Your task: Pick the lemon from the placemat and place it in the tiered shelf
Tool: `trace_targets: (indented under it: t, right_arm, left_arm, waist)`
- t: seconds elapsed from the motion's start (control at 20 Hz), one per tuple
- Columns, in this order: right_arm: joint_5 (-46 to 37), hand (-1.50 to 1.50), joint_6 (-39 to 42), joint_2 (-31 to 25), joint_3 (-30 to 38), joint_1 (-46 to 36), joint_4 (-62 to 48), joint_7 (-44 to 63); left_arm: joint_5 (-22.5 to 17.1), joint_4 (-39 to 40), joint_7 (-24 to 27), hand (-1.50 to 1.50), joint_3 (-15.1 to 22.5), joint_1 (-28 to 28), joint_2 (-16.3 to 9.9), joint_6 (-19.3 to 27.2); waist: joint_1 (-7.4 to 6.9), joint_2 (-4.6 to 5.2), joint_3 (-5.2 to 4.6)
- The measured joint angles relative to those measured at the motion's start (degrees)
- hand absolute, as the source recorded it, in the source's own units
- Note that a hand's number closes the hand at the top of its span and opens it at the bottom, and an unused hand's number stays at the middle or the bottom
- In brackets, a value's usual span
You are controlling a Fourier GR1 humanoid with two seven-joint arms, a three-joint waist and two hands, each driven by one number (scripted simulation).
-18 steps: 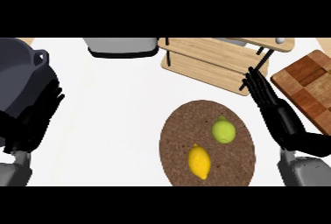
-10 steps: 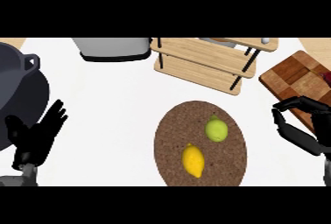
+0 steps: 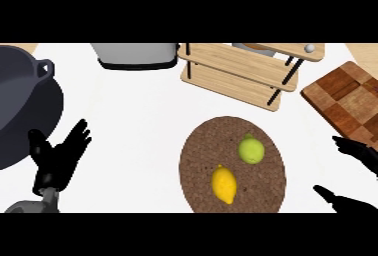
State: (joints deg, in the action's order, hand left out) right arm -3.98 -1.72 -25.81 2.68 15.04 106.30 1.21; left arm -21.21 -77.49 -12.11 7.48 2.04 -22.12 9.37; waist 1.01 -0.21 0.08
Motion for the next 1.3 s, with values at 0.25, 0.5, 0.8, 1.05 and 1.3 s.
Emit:
trace_targets:
  t: [0.25, 0.5, 0.8, 1.05, 1.3]
  right_arm:
    - [0.94, -1.50, 5.95, -2.97, -2.78, 4.92, 11.95, 7.07]
    - [-0.10, -1.50, 9.19, -5.66, -6.86, 3.97, 23.53, 22.10]
    - [-8.51, -1.50, 8.33, -4.27, -16.55, -5.07, 29.64, 44.24]
    - [-18.61, -1.50, 7.58, 0.60, -25.39, -15.88, 26.28, 57.44]
    - [-25.56, -1.50, 7.70, 6.43, -31.58, -22.69, 18.72, 61.70]
  left_arm:
    - [0.77, 0.20, 0.33, 0.00, 0.01, 0.16, 1.36, 0.15]
    - [1.46, 0.24, 0.55, 0.00, -0.20, 0.12, 1.55, -0.41]
    - [2.08, 1.04, -0.63, 0.00, -0.26, 1.89, 2.07, -0.76]
    - [3.07, 1.40, 0.26, 0.00, -0.06, 2.04, 2.91, -1.01]
    - [3.25, 0.79, -0.17, 0.00, -0.58, 1.58, 2.84, -1.32]
  waist:
    - [-0.16, -0.10, 0.04]
    - [-0.73, -0.07, 0.02]
    - [-1.70, 0.15, -0.05]
    - [-2.10, 0.13, -0.04]
    - [-2.06, 0.07, -0.01]
